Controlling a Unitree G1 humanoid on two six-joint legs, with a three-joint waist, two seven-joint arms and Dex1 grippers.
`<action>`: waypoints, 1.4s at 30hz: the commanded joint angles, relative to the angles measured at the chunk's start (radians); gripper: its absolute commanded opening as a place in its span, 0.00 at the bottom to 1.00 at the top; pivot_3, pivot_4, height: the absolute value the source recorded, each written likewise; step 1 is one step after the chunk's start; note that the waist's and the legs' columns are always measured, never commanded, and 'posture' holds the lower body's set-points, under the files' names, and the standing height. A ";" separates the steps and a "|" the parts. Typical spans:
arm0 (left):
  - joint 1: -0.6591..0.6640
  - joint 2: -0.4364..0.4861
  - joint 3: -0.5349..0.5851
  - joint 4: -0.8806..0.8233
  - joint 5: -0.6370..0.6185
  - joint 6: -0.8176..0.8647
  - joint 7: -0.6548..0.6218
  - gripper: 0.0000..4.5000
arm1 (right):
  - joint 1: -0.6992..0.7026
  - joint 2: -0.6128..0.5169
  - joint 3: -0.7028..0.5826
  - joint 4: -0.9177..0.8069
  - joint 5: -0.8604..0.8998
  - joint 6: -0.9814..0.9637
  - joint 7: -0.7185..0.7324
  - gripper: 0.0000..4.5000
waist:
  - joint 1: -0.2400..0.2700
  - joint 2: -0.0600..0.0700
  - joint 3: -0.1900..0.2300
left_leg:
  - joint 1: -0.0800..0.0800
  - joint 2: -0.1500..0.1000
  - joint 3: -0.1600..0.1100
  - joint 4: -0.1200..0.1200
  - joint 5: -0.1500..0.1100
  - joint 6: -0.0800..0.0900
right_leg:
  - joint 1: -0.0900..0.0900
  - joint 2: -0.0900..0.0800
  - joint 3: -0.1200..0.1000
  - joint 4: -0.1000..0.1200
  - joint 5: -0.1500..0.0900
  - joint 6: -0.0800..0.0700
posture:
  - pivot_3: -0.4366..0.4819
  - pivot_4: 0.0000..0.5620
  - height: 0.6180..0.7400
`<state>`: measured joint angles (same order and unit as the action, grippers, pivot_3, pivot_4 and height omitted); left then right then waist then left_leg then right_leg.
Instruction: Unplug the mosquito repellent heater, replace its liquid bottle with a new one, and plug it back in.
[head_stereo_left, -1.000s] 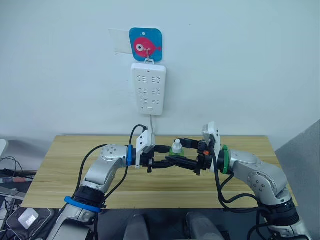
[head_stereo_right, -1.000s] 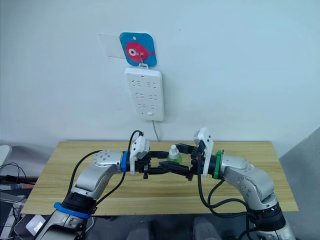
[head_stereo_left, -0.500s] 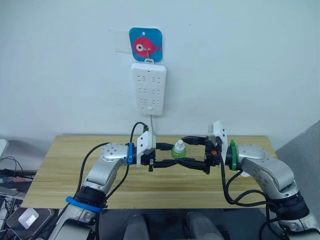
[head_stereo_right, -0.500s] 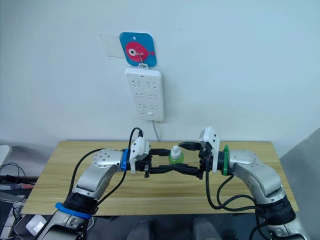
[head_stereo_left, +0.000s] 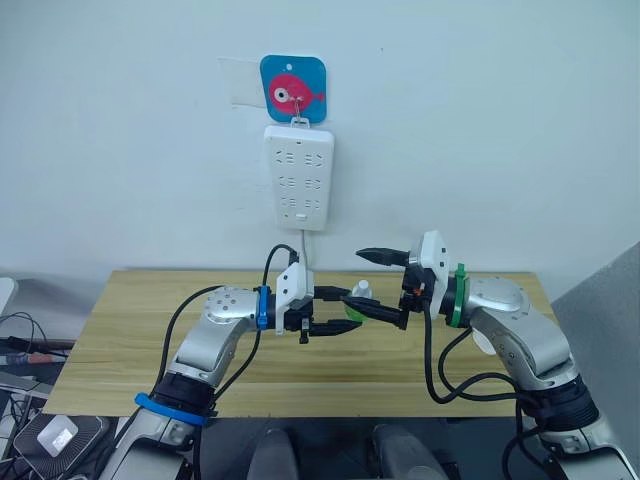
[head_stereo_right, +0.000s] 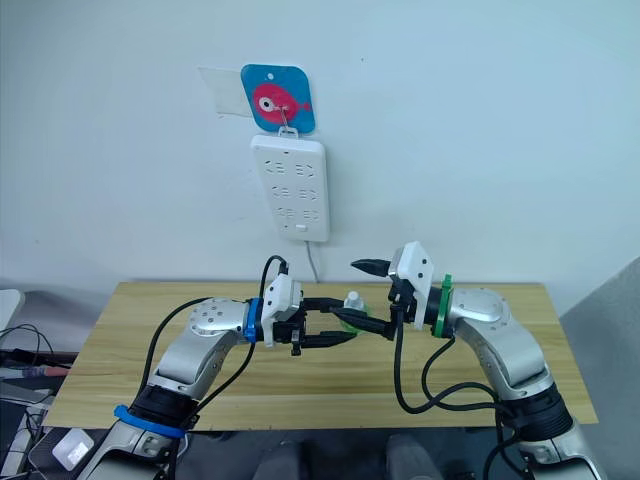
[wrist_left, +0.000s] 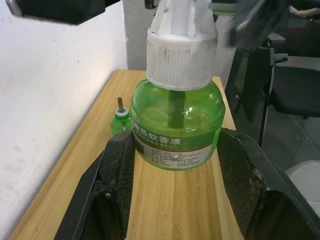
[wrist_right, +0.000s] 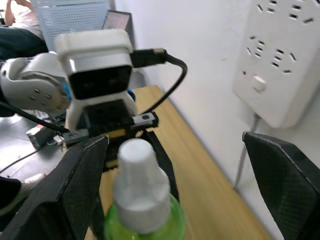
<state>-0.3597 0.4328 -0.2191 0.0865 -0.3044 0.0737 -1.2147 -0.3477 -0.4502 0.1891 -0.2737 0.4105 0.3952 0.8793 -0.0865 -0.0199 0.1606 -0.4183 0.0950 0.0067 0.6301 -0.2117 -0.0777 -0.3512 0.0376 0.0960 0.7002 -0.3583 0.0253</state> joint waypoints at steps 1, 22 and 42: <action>-0.016 -0.006 0.005 -0.011 -0.012 -0.010 -0.007 0.48 | -0.001 -0.023 -0.028 -0.026 0.007 -0.028 0.025 1.00 | 0.000 0.000 0.000 | 0.000 0.000 0.000 0.000 0.000 0.000 | 0.000 0.000 0.000 0.000 0.000 0.000 | 0.37 0.25 1.00; -0.024 -0.011 0.010 0.004 -0.016 -0.008 -0.004 0.48 | 0.041 -0.149 -0.082 -0.098 0.093 0.025 0.114 1.00 | 0.000 0.000 0.000 | 0.000 0.000 0.000 0.000 0.000 0.000 | 0.000 0.000 0.000 0.000 0.000 0.000 | 0.36 0.26 1.00; -0.020 -0.007 0.004 -0.008 -0.017 0.004 -0.013 0.48 | 0.013 -0.095 -0.068 -0.026 -0.007 -0.024 0.052 1.00 | 0.000 0.000 0.000 | 0.000 0.000 0.000 0.000 0.000 0.000 | 0.000 0.000 0.000 -0.001 0.000 0.000 | 0.35 0.27 1.00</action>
<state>-0.3780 0.4268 -0.2193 0.1101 -0.3071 0.0836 -1.2215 -0.3377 -0.5343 0.1646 -0.2751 0.3826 0.3816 0.9231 -0.0868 -0.0198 0.1609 -0.4182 0.0950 0.0069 0.6300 -0.2118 -0.0776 -0.3507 0.0376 0.0962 0.6994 -0.3583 0.0253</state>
